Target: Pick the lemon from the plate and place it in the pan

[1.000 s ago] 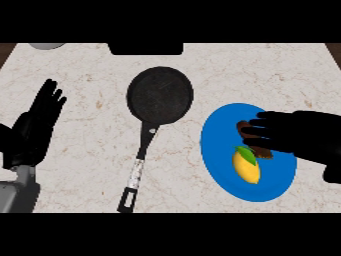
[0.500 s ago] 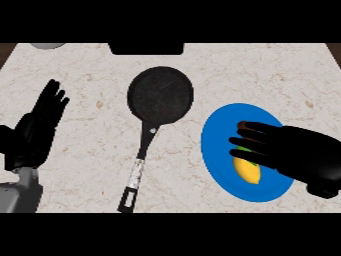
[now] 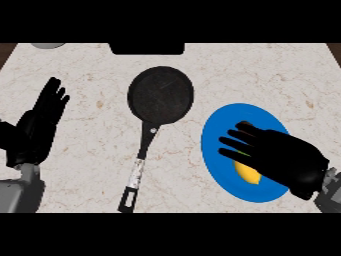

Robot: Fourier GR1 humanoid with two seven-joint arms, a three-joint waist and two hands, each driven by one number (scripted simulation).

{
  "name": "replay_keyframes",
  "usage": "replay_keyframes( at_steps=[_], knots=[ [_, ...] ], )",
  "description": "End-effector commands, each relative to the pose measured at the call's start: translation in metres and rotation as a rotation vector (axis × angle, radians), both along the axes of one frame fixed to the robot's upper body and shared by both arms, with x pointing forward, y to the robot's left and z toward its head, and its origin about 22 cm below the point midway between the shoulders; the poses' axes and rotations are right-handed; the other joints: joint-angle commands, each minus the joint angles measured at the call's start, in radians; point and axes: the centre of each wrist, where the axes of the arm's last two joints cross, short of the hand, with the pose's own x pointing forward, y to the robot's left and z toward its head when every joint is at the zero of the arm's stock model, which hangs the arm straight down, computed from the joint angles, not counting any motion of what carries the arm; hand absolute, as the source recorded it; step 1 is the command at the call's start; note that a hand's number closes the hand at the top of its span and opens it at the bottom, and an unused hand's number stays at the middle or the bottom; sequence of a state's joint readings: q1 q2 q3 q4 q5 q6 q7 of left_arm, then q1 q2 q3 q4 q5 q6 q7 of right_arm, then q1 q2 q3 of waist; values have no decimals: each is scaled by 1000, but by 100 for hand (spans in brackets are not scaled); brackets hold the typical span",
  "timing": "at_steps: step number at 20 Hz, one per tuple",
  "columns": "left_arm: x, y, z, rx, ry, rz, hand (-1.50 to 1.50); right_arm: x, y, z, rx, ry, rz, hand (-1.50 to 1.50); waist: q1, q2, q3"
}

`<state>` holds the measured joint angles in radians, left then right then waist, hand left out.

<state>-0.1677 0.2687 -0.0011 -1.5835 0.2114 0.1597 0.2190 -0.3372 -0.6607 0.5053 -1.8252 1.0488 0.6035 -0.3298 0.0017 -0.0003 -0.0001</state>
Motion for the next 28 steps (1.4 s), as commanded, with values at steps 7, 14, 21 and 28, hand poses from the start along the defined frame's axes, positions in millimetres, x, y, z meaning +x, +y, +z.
replay_keyframes(
  at_steps=[7,14,21,28],
  knots=[
    [2,13,-2,-15,1,0,0,14,8,-38,-41,13,-7,-150,1,1,0],
    [-13,3,2,8,-16,0,0,24,13,-52,-46,38,10,-150,3,0,0],
    [16,13,4,-11,5,18,0,9,14,-74,1,79,-1,-150,-7,1,0],
    [-6,3,4,8,5,0,0,23,16,-88,-11,100,85,150,1,0,0]
  ],
)
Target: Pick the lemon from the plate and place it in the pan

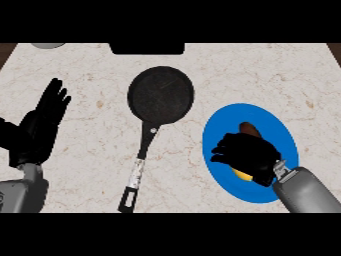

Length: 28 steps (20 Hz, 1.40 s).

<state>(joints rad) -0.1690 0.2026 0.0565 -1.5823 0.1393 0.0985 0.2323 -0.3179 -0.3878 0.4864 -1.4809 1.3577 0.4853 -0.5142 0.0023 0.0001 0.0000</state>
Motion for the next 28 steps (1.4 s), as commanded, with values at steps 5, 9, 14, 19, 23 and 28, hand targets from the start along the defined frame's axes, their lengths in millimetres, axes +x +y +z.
replay_keyframes(
  at_steps=[5,9,14,19,23,28],
  knots=[
    [5,-9,7,-1,8,-16,0,1,14,-18,68,13,103,150,-2,0,0],
    [-10,18,-17,-13,-4,0,0,14,1,-32,70,5,73,150,1,0,0],
    [4,13,-6,-9,7,-6,0,13,-22,-18,169,8,73,150,-4,0,0],
    [2,-5,-1,-16,-2,-13,0,18,70,-1,276,-79,-356,150,15,-3,-1],
    [1,-2,-2,0,-4,-11,0,19,57,-5,269,-169,-613,150,8,-7,0],
    [5,-8,0,9,4,-49,0,32,81,48,302,-496,-800,150,65,-16,-3]
  ],
)
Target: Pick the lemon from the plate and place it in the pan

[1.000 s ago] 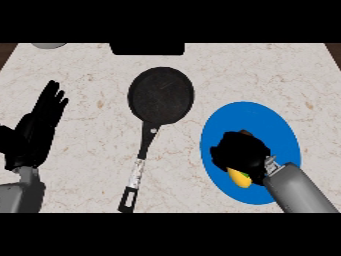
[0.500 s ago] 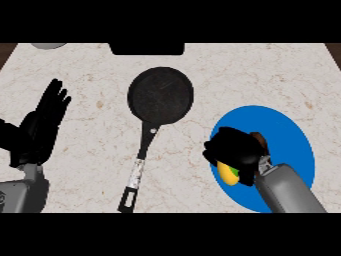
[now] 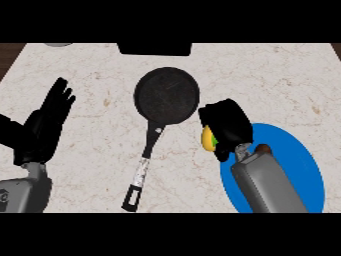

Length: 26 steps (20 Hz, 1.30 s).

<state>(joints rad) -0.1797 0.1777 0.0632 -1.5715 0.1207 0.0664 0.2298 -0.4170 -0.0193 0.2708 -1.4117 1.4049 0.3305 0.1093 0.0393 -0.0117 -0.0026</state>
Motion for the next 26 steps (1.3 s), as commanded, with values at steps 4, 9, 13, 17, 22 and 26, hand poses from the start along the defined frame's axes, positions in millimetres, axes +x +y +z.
replay_keyframes(
  at_steps=[4,9,13,17,22,26],
  knots=[
    [6,-14,4,1,-7,-69,0,10,42,71,12,-351,-333,150,77,1,-3],
    [12,-30,4,-2,-11,-128,0,14,72,100,22,-443,-521,150,130,23,-4],
    [16,-35,11,-9,-10,-160,0,22,90,127,95,-494,-698,150,154,29,-2],
    [23,-35,19,8,-33,-168,0,29,110,141,120,-542,-810,150,157,33,-2],
    [28,-41,16,-3,-24,-141,0,45,121,143,189,-535,-862,150,121,38,-1],
    [15,-29,2,5,-21,-95,0,47,125,127,235,-537,-873,150,81,26,0]
  ],
)
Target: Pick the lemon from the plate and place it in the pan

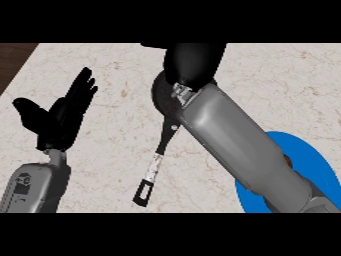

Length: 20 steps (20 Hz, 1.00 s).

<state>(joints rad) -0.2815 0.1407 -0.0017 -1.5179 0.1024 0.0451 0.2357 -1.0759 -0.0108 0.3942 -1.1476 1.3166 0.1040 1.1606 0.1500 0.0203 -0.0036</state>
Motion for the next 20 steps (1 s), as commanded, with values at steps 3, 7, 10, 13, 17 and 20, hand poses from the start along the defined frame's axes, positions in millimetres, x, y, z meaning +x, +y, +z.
replay_keyframes(
  at_steps=[3,7,10,13,17,20],
  knots=[
    [-2,17,2,-10,0,49,0,12,7,-16,165,-29,-145,150,-41,-4,2],
    [-6,11,-5,2,8,56,0,22,-2,-53,169,-33,-98,150,-59,-1,3],
    [-8,18,0,-3,-2,77,0,34,-15,-66,220,-4,-37,150,-79,-4,4],
    [-4,16,-2,-18,-3,78,0,37,-25,-102,218,3,-19,150,-76,1,3],
    [-9,18,10,-14,3,66,0,33,-34,-142,212,40,-43,150,-61,-1,4],
    [-12,32,3,-3,16,73,0,46,-52,-149,280,114,-110,150,-66,2,4]
  ],
)
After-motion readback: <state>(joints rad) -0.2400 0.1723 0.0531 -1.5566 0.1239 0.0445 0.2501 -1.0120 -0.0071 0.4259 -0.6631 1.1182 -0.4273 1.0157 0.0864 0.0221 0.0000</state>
